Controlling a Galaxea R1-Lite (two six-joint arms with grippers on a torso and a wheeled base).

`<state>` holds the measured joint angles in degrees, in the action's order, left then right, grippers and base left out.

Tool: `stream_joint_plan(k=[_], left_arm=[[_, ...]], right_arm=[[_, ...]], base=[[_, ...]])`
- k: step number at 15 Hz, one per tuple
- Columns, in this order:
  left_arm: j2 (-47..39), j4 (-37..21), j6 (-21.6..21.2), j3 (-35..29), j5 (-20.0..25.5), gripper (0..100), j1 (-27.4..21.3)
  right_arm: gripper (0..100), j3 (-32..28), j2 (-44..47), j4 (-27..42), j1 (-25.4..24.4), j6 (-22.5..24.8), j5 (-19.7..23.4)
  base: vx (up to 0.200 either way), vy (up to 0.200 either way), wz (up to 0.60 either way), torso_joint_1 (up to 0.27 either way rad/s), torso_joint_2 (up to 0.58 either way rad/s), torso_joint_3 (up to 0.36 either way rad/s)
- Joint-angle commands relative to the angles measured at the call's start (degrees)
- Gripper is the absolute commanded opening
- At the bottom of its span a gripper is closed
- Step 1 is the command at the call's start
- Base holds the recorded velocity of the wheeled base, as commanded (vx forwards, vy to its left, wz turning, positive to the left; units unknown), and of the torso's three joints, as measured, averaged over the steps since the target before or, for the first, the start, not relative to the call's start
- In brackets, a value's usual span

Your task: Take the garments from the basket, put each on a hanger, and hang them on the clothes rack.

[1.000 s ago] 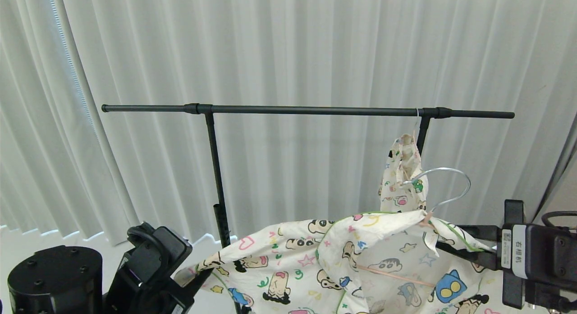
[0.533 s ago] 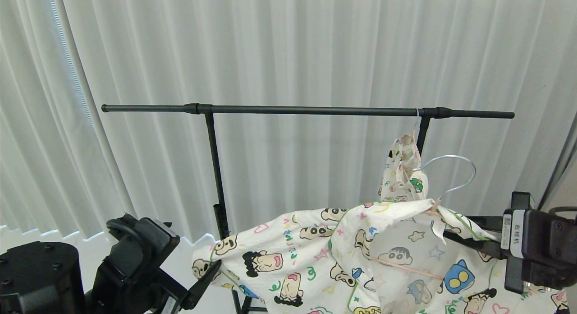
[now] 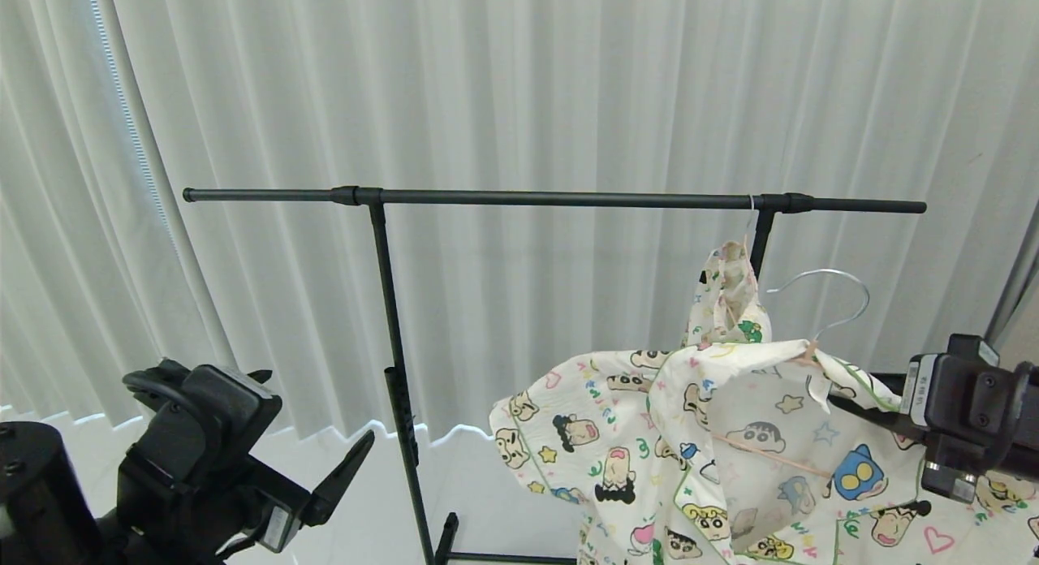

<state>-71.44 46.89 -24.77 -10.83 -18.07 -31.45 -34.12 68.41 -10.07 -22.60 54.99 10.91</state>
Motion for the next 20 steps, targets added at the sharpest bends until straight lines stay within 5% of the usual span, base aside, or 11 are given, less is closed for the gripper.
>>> stream_joint_plan(k=[1, 4, 7, 11, 20], left_arm=[[1.12, 0.05, -0.63, -0.95, -0.3, 100, 0.43], [1.12, 0.05, -0.72, -2.01, -0.3, 100, 2.27], [2.62, 0.05, -7.05, -1.48, -0.04, 100, 2.36], [2.27, -0.04, -6.25, -2.45, -0.04, 100, 2.45], [2.44, -0.04, -4.67, -2.36, -0.04, 100, 2.45]], right_arm=[[0, -0.16, 0.05, -0.04, 0.1, 0.03, -0.98], [0, -0.24, 0.14, 0.14, 0.1, 0.03, -5.9], [0, -0.68, 1.64, 0.4, 0.1, -0.06, -10.3], [0, -4.73, 6.12, 0.4, 0.1, -0.24, -14.51], [0, -8.77, 8.75, 1.28, 0.01, -0.32, -16.1]], base=[[0.0, 0.0, 0.0, 0.0, 0.0, 0.0], [0.0, 0.0, 0.0, 0.0, 0.0, 0.0], [0.0, 0.0, 0.0, 0.0, 0.0, 0.0], [0.0, 0.0, 0.0, 0.0, 0.0, 0.0], [0.156, 0.0, 0.0, 0.001, 0.0, -0.001]])
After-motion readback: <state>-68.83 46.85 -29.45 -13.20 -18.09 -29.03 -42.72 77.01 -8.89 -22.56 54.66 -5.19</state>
